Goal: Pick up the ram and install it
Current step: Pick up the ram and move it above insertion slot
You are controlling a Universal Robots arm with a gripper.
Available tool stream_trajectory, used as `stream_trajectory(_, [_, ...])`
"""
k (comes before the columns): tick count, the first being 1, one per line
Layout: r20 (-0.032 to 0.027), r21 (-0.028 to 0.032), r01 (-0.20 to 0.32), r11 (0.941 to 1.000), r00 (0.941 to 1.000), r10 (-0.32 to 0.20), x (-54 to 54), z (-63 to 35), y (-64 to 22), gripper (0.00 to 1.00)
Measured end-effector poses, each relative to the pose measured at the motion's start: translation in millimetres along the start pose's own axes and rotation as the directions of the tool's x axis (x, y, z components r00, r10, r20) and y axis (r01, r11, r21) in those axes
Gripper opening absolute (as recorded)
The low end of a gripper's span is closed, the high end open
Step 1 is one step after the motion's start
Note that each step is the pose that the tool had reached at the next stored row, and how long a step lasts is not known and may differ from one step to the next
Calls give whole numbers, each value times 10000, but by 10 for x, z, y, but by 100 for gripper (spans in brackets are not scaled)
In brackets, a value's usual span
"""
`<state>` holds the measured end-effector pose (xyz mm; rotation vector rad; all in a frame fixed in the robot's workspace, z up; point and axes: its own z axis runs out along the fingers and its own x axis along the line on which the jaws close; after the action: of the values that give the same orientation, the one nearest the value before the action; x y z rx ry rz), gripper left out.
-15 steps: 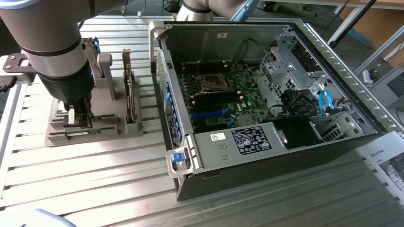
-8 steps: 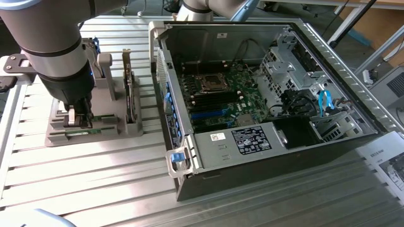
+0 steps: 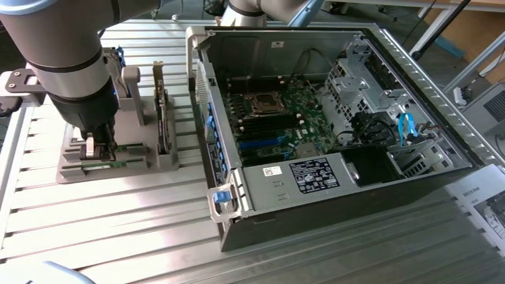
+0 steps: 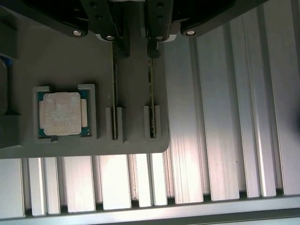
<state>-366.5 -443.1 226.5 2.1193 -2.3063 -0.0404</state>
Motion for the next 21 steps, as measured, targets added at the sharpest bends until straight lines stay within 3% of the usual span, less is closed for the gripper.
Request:
stream_trajectory(14, [2,2,0,10000,10000,0,23,2,-2,30])
stream_trajectory(21, [5,45,1,10000,10000,-1,24,39,-3,30])
